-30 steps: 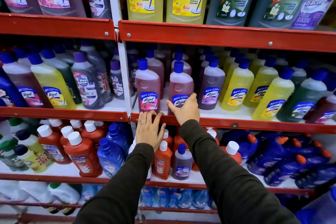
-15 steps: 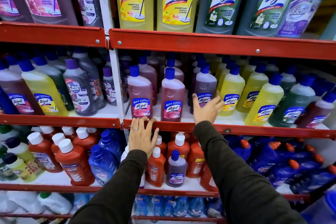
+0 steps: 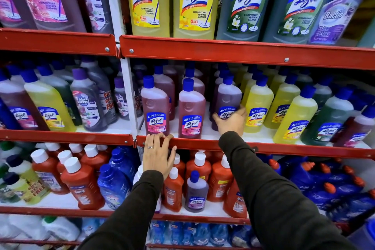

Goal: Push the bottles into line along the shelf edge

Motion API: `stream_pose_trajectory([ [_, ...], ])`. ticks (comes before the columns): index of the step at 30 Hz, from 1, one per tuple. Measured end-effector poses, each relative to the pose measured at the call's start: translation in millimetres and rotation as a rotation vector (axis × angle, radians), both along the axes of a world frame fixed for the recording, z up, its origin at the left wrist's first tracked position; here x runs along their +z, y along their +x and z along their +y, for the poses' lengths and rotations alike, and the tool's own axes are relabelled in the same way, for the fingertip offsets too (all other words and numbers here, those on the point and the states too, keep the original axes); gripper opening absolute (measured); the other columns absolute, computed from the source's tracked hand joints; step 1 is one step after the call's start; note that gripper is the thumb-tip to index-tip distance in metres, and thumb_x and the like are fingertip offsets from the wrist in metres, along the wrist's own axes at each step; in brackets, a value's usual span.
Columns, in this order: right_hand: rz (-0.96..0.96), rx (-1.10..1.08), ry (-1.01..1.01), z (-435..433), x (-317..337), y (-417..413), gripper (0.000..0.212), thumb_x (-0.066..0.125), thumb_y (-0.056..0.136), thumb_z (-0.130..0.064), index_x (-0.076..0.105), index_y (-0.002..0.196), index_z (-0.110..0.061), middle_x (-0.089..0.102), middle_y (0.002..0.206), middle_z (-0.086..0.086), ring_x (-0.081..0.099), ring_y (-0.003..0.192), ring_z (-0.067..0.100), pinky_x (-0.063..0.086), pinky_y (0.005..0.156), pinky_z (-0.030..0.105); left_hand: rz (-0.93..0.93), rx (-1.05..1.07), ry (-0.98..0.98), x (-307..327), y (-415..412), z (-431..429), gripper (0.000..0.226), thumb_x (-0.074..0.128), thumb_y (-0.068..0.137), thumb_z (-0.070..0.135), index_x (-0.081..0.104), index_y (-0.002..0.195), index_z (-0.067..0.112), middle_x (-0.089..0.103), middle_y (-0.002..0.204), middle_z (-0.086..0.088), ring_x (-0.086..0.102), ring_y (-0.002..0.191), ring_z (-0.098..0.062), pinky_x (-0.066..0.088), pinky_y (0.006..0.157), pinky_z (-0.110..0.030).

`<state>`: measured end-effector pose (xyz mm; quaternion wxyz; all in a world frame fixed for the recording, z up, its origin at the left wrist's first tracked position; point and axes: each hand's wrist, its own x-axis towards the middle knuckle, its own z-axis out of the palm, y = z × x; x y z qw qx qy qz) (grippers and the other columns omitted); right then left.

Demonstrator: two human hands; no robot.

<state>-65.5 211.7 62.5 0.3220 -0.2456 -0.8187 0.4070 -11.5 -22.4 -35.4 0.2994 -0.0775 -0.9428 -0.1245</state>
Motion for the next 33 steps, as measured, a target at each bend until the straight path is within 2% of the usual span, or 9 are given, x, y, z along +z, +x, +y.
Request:
stream_pose_trajectory([
  [4, -0.025, 0.006, -0.048, -2, 3, -4, 0.099, 0.081, 0.056, -0.055, 0.036, 0.133, -0.010, 0.055, 0.128, 0.012, 0.058, 0.117, 0.031, 0.054, 0.095, 0.040, -0.011, -0.003, -0.001, 1, 0, 0, 0.044, 0.053, 0.092, 0.042, 0.063, 0.125, 0.014, 0.064, 0.119, -0.016, 0.054, 0.118, -0.037, 0.045, 0.106, -0.053],
  [9, -0.047, 0.009, -0.016, -2, 3, 0, 0.095, 0.079, 0.058, -0.054, 0.036, 0.130, -0.009, 0.059, 0.123, 0.012, 0.062, 0.110, 0.032, 0.057, 0.090, 0.040, -0.034, 0.005, 0.008, 2, 1, 1, 0.042, 0.066, 0.091, 0.038, 0.063, 0.125, 0.013, 0.064, 0.120, -0.017, 0.054, 0.119, -0.039, 0.045, 0.106, -0.054],
  [18, 0.010, 0.058, 0.049, -8, -10, 32, 0.096, 0.074, 0.060, -0.059, 0.036, 0.133, -0.011, 0.055, 0.126, 0.008, 0.058, 0.117, 0.027, 0.055, 0.094, 0.037, -0.038, 0.025, 0.033, 5, 4, 7, 0.041, 0.066, 0.092, 0.037, 0.064, 0.123, 0.011, 0.063, 0.118, -0.018, 0.053, 0.119, -0.040, 0.044, 0.106, -0.053],
  [25, -0.017, 0.068, 0.087, -9, -12, 49, 0.097, 0.071, 0.066, -0.061, 0.032, 0.140, -0.012, 0.050, 0.133, 0.006, 0.054, 0.123, 0.025, 0.052, 0.094, 0.034, -0.047, 0.033, 0.057, 10, 6, 11, 0.039, 0.066, 0.092, 0.035, 0.064, 0.121, 0.009, 0.063, 0.115, -0.020, 0.053, 0.116, -0.041, 0.048, 0.102, -0.055],
  [30, -0.019, 0.084, 0.126, -9, -13, 54, 0.099, 0.066, 0.071, -0.064, 0.029, 0.144, -0.010, 0.046, 0.139, 0.009, 0.047, 0.129, 0.025, 0.049, 0.099, 0.033, -0.060, 0.045, 0.048, 14, 9, 12, 0.039, 0.067, 0.092, 0.034, 0.065, 0.120, 0.008, 0.064, 0.115, -0.021, 0.055, 0.115, -0.043, 0.050, 0.100, -0.056],
  [33, 0.094, 0.058, 0.111, -3, -19, 56, 0.095, 0.050, 0.080, -0.069, 0.025, 0.149, -0.009, 0.038, 0.147, 0.011, 0.036, 0.137, 0.026, 0.037, 0.111, 0.039, -0.060, 0.054, 0.052, 15, 9, 13, 0.038, 0.068, 0.091, 0.034, 0.066, 0.119, 0.008, 0.065, 0.114, -0.022, 0.057, 0.114, -0.044, 0.050, 0.099, -0.055],
])
